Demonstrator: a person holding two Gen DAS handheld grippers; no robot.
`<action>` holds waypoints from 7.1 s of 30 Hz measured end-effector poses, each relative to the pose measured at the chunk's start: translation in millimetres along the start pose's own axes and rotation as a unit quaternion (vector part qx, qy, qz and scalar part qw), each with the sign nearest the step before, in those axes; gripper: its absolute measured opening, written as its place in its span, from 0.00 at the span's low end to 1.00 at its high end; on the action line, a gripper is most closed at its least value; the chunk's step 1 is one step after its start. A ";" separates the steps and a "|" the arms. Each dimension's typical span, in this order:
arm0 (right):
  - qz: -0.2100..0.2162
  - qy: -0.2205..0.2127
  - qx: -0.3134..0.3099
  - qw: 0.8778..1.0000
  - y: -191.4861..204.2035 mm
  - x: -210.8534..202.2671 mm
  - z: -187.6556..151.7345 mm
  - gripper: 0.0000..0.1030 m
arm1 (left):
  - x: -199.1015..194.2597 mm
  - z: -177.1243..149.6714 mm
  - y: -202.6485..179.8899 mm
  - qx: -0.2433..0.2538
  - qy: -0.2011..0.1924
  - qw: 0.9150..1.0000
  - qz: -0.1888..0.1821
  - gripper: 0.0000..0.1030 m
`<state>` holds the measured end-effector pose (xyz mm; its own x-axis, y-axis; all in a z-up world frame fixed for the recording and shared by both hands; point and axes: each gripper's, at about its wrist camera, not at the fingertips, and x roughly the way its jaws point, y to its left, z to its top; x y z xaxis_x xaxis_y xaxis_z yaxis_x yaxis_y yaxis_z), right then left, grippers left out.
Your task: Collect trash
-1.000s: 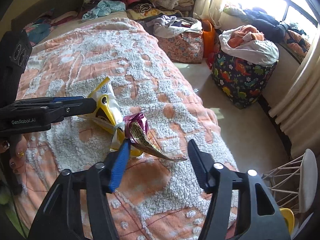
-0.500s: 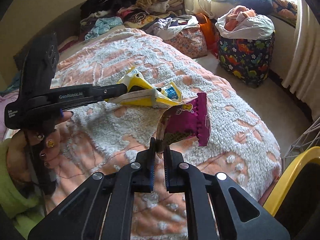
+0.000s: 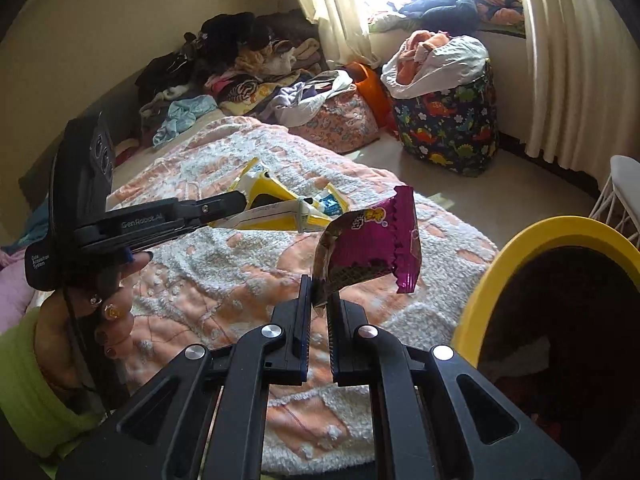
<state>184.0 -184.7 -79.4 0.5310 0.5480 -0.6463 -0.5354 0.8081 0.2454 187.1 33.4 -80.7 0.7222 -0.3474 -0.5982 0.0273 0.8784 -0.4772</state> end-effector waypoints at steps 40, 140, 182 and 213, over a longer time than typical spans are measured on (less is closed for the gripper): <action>-0.102 -0.104 0.120 0.982 -109.8 -121.7 -27.5 0.07 | -14.9 -34.8 -132.8 0.133 0.012 0.989 -0.067 0.04; -0.137 -0.045 0.179 0.973 -160.4 -111.6 -63.9 0.24 | 83.3 -117.4 -213.7 0.245 0.130 0.959 -0.062 0.07; -0.185 -0.087 0.126 0.971 -98.3 -147.9 -38.8 0.90 | -9.9 -59.9 -160.1 0.176 0.018 0.984 -0.004 0.90; -0.203 -0.215 0.050 0.954 11.6 -165.7 -63.2 0.94 | -96.6 -62.0 -104.5 0.156 -0.099 0.979 0.080 0.90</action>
<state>48.3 -279.8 -15.1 0.9133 0.2064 -0.3512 -0.1746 0.9773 0.1201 71.7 -45.3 -13.0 0.8536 -0.1543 -0.4975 0.0912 0.9846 -0.1489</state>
